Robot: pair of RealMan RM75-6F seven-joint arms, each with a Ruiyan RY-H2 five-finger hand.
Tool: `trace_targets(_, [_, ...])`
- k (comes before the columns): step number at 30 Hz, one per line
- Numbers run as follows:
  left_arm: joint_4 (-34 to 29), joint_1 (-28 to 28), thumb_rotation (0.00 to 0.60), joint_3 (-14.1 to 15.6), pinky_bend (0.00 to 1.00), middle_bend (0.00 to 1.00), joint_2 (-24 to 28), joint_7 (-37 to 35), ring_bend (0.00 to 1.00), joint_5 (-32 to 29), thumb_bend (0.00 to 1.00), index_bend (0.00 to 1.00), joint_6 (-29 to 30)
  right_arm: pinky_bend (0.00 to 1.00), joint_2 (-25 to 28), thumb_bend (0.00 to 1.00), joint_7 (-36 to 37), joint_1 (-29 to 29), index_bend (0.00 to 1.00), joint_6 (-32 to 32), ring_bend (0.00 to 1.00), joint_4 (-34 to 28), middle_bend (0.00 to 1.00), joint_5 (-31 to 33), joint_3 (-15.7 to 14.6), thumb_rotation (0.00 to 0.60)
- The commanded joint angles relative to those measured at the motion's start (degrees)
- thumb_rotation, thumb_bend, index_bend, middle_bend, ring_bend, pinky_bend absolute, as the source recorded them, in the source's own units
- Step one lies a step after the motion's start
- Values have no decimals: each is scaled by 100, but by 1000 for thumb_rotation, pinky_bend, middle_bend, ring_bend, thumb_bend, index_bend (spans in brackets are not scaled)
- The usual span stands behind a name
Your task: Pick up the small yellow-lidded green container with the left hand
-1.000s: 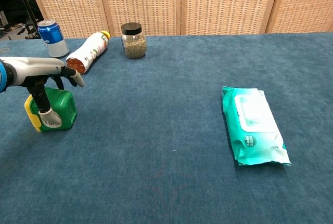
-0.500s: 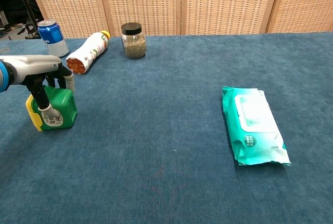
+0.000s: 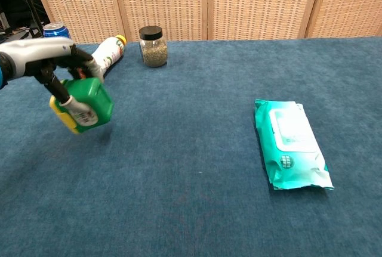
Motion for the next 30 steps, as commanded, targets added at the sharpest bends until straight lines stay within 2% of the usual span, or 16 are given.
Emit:
trace_targets(1, [570, 826, 600, -226, 114, 547, 68, -3059, 431, 2152, 286, 548, -534, 0, -10, 0, -22, 1, 0, -6, 0, -3, 0, -5, -8, 600])
trace_targets(5, [1095, 1151, 600, -296, 115, 551, -221, -5034, 431, 2763, 293, 555, -540, 0, -22, 0, -55, 5, 0, -22, 0, -6, 0, -13, -22, 600])
trace_targets(10, [1917, 1268, 600, -186, 115, 559, -603, -6318, 431, 3186, 306, 560, -694, 0, -35, 0, -89, 11, 0, -52, 0, -8, 0, -7, -35, 600])
trace_targets(16, [2421, 1237, 600, -41, 115, 559, -849, -6787, 430, 3464, 333, 560, -896, 0, -35, 0, -84, 12, 0, -50, 0, -6, 0, 9, -25, 600])
trace_targets(24, [2783, 1270, 600, 52, 114, 550, -1088, -6641, 416, 3559, 329, 560, -876, 0, -31, 0, -63, 13, 0, -63, 0, 6, 0, 34, -19, 600])
trace_targets(25, [2807, 1273, 600, 67, 106, 508, -1098, -6594, 375, 3568, 322, 555, -877, 0, -30, 0, -61, 12, 0, -60, 0, 5, 0, 33, -19, 600])
trace_targets(27, [2839, 1272, 600, 127, 60, 324, -1092, -6457, 218, 3609, 298, 484, -909, 0, -26, 0, -55, 9, 0, -52, 0, -1, 0, 25, -21, 600])
trace_targets(28, [2834, 1257, 600, 198, 27, 179, -1043, -6354, 109, 3688, 273, 401, -951, 0, -26, 0, -56, 6, 0, -43, 0, -3, 0, 25, -18, 600])
trace_targets(30, [2823, 1257, 600, 265, 0, 26, -966, -6141, 9, 3769, 231, 244, -940, 0, -28, 0, -66, 1, 0, -31, 0, -7, 0, 18, -20, 600])
